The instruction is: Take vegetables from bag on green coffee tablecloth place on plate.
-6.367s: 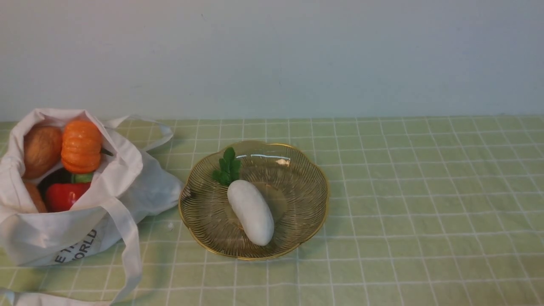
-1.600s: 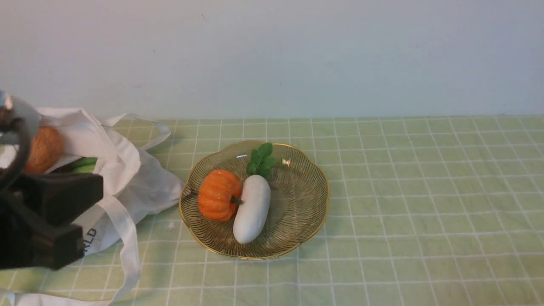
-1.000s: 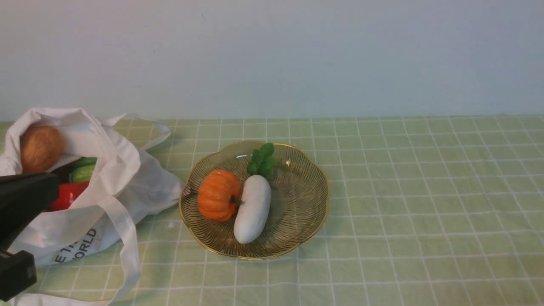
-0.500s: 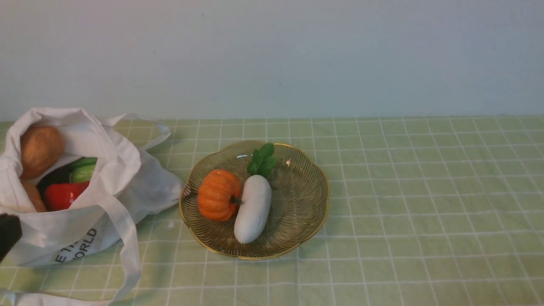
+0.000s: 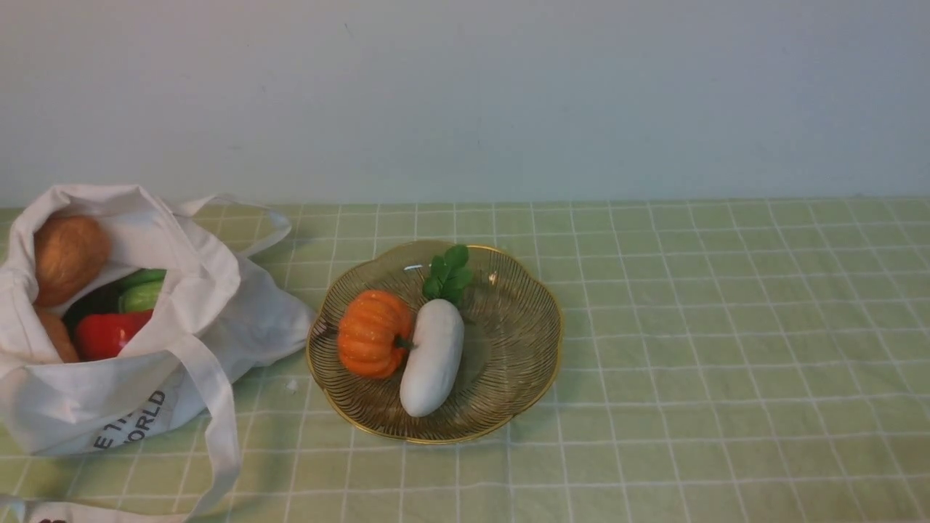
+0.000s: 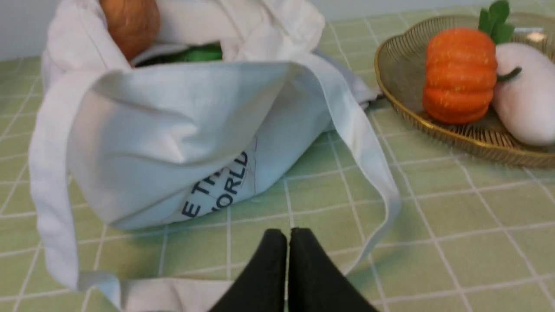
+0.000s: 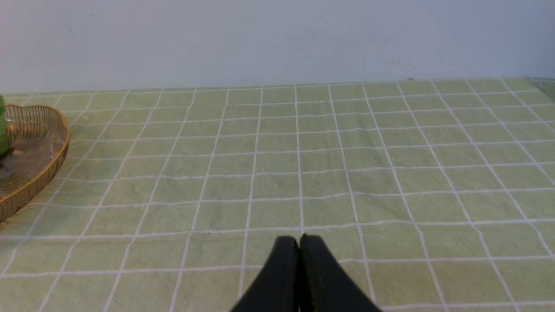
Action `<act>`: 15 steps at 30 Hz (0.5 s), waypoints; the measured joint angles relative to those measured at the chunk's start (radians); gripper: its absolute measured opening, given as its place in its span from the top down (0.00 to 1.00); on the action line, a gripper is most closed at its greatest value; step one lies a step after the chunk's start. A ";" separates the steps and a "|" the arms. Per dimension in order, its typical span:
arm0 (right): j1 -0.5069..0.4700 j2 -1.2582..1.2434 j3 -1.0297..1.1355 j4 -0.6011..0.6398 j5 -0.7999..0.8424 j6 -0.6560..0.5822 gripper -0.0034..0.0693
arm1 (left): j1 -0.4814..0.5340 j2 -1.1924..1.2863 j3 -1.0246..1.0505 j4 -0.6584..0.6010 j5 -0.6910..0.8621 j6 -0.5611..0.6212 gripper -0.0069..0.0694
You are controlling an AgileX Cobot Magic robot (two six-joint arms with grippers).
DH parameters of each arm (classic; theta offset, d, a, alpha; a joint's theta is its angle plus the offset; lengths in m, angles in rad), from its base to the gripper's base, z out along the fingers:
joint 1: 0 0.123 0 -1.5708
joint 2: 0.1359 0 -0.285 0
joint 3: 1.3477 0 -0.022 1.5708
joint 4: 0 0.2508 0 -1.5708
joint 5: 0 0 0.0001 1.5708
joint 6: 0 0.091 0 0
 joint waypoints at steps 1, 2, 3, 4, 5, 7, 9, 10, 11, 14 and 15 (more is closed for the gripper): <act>0.000 0.000 0.000 0.000 0.000 0.000 0.97 | 0.000 0.000 0.000 0.000 0.000 0.000 0.92; 0.000 0.000 0.000 0.000 0.000 0.000 0.97 | 0.000 0.000 0.001 0.003 -0.001 0.002 0.92; 0.000 0.000 0.000 0.000 0.000 0.000 0.97 | 0.000 0.000 0.001 0.003 -0.001 0.003 0.92; 0.000 0.000 0.000 0.000 0.000 0.000 0.97 | 0.000 0.000 0.001 0.004 -0.001 0.008 0.92; 0.000 0.000 0.000 0.000 0.000 0.000 0.97 | 0.000 0.000 0.001 0.004 -0.001 0.011 0.92; 0.000 0.000 0.000 0.000 0.000 0.000 0.97 | 0.000 0.000 0.001 0.004 -0.001 0.015 0.92; 0.000 0.000 0.000 0.000 0.000 0.000 0.97 | 0.000 0.000 0.001 0.004 -0.001 0.016 0.92; 0.000 0.000 0.000 0.000 0.000 0.000 0.97 | 0.000 0.000 0.001 0.004 -0.001 0.017 0.92; 0.000 0.000 0.000 0.000 0.000 0.000 0.97 | 0.000 0.000 0.001 0.004 -0.001 0.017 0.92; 0.000 0.000 0.000 0.000 0.000 0.000 0.97 | 0.000 0.000 0.001 0.004 -0.002 0.017 0.92; 0.000 0.000 0.000 0.000 0.000 0.000 0.97 | 0.000 0.000 0.001 0.004 -0.002 0.017 0.92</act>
